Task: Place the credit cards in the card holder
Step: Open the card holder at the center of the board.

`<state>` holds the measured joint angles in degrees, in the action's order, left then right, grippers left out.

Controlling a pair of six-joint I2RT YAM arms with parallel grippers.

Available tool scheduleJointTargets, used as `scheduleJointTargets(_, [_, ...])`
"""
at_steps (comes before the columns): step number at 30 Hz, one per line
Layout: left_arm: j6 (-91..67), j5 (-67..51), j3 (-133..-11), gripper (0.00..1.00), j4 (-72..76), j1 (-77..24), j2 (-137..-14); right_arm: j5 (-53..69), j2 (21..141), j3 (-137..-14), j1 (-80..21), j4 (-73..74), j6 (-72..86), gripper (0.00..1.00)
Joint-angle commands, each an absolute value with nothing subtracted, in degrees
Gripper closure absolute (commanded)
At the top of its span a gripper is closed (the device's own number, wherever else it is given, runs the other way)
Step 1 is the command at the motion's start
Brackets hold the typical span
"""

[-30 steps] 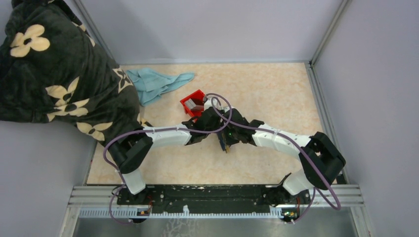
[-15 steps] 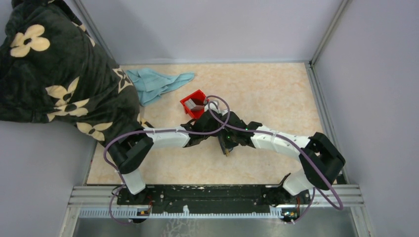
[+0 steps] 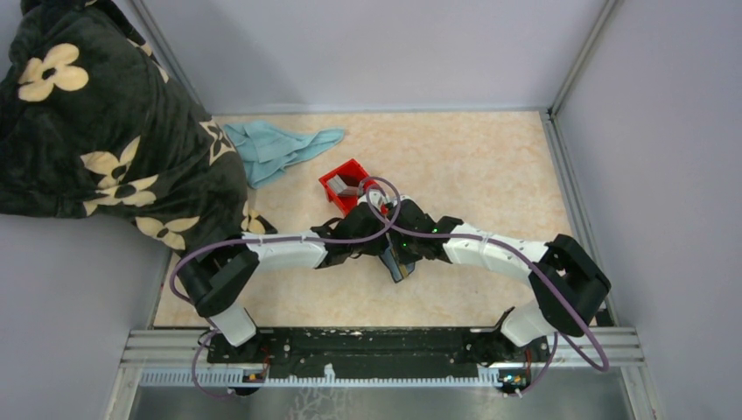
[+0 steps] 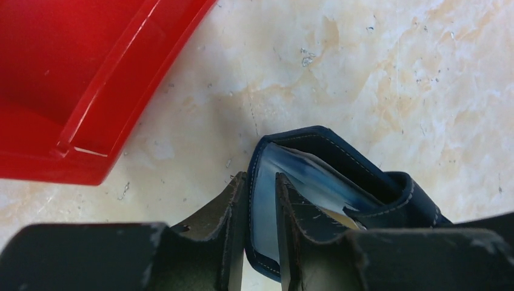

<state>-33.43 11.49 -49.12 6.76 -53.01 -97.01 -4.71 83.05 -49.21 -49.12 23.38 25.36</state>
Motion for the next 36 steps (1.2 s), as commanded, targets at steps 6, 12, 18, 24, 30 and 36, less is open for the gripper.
scheduleJointTargets(6, [-33.60,8.38,-48.34,0.71,1.78,-53.74,-93.43,-5.90,83.11,-50.58,-49.68,20.13,26.54,1.00])
scheduleJointTargets(12, [-34.11,8.33,-48.21,0.73,-0.06,-55.04,-94.01,-6.80,81.76,-52.47,-49.69,21.67,26.26,1.00])
scheduleJointTargets(18, [-35.05,10.16,-47.59,0.73,-1.13,-56.69,-93.92,-7.82,81.52,-54.77,-49.70,23.72,25.25,1.00])
scheduleJointTargets(24, [-35.78,10.63,-47.04,0.73,-1.47,-57.88,-93.91,-7.99,81.63,-56.43,-48.75,24.95,23.84,1.00])
scheduleJointTargets(30, [-36.64,11.52,-46.78,0.73,-1.69,-59.01,-94.38,-6.22,81.83,-57.25,-46.03,25.49,21.50,1.00])
scheduleJointTargets(36, [-36.74,12.34,-47.09,0.74,-2.35,-59.41,-96.55,-4.71,81.79,-57.66,-42.53,25.60,19.67,1.00])
